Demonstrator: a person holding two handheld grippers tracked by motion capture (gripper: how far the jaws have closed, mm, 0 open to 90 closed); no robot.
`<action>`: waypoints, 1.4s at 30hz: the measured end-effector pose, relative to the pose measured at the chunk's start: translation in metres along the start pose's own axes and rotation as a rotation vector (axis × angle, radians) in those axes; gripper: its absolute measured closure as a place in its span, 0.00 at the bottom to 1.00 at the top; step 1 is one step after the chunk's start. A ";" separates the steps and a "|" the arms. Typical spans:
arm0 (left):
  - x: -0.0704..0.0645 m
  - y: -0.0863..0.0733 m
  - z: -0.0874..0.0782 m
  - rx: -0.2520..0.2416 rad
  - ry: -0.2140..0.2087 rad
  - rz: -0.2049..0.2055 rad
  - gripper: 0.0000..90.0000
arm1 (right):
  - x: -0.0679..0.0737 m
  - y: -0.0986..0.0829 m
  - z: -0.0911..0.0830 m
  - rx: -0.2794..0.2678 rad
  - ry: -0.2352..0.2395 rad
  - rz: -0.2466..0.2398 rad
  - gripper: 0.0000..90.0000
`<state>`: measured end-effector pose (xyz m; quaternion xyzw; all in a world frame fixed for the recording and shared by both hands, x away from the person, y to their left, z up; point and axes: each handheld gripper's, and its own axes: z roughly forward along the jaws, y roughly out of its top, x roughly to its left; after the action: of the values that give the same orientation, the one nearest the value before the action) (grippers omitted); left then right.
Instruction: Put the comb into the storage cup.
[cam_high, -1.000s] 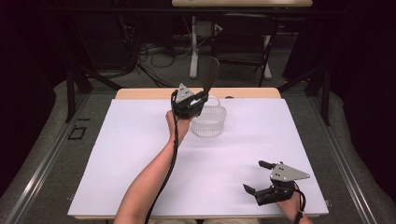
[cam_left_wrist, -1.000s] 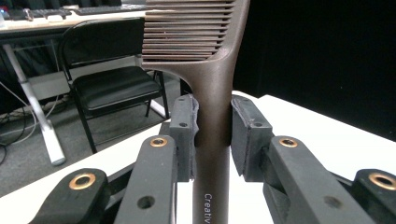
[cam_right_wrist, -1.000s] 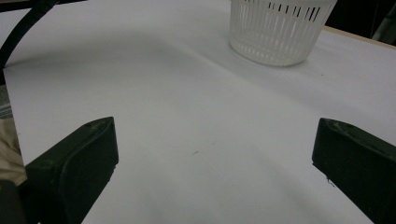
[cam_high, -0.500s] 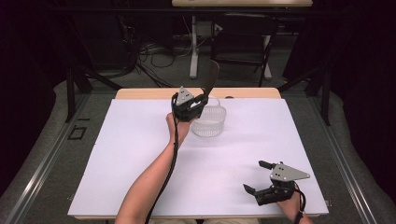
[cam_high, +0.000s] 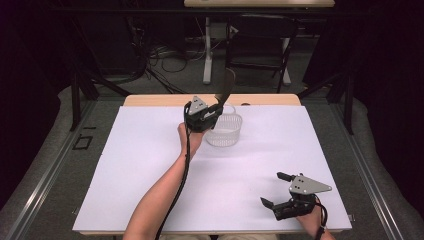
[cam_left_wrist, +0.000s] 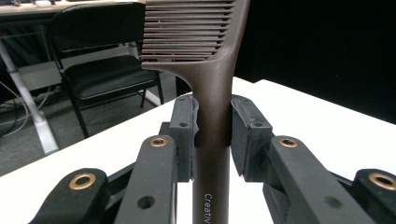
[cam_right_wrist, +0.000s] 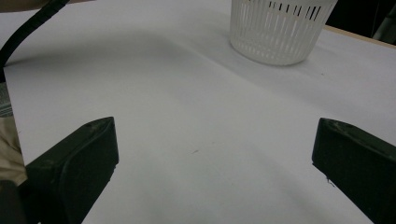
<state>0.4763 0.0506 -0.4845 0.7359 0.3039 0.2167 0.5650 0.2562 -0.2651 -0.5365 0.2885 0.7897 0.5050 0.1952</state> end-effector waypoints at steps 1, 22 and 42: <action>0.000 -0.001 0.000 0.003 0.005 -0.004 0.80 | 0.000 0.000 0.000 0.002 0.000 0.000 0.00; 0.002 -0.007 0.002 0.048 -0.036 0.001 0.80 | 0.000 0.000 0.000 0.003 -0.001 0.001 0.00; 0.003 -0.011 0.009 0.108 -0.077 0.033 0.80 | 0.000 0.000 0.000 0.005 -0.001 0.001 0.00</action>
<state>0.4821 0.0478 -0.4973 0.7780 0.2812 0.1808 0.5319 0.2562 -0.2650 -0.5365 0.2895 0.7907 0.5030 0.1947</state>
